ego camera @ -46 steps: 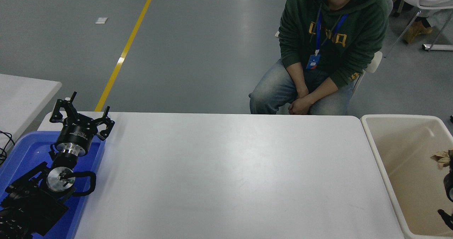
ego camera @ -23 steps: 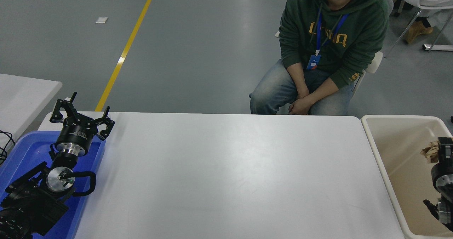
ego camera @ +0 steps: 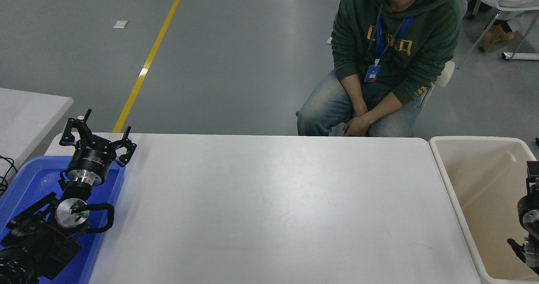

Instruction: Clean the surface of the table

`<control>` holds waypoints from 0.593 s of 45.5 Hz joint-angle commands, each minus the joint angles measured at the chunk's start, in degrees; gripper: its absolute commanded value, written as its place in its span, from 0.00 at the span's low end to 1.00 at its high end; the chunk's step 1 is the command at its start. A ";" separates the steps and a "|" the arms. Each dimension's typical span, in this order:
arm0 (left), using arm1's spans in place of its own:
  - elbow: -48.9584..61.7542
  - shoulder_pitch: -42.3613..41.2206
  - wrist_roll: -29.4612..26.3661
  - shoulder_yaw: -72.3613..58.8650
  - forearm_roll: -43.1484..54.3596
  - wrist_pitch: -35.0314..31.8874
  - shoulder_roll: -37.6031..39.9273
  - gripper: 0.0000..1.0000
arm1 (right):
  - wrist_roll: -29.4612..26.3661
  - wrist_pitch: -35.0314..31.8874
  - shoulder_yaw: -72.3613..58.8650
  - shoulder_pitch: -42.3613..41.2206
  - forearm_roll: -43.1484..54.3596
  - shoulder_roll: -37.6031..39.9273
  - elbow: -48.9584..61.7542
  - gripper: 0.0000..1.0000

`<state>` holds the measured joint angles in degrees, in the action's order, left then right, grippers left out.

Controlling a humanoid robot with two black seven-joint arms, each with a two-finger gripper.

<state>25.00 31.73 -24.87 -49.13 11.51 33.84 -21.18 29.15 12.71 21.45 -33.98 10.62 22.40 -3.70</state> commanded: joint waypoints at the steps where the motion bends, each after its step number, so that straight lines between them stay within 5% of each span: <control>1: -0.04 0.00 0.00 0.00 0.00 0.00 0.00 1.00 | -1.54 -5.58 0.17 -0.56 -9.38 3.08 0.09 1.00; 17: -0.04 0.00 0.00 0.00 0.00 0.00 0.00 1.00 | -3.84 -15.35 16.42 3.92 -13.87 16.79 -20.01 1.00; 27: -0.04 0.00 0.00 0.00 0.00 0.00 0.00 1.00 | -2.78 -24.75 29.09 7.61 -13.79 15.75 -34.00 1.00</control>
<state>24.98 31.74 -24.87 -49.13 11.51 33.84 -21.18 26.17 -3.57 38.99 -30.00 -2.29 36.25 -23.84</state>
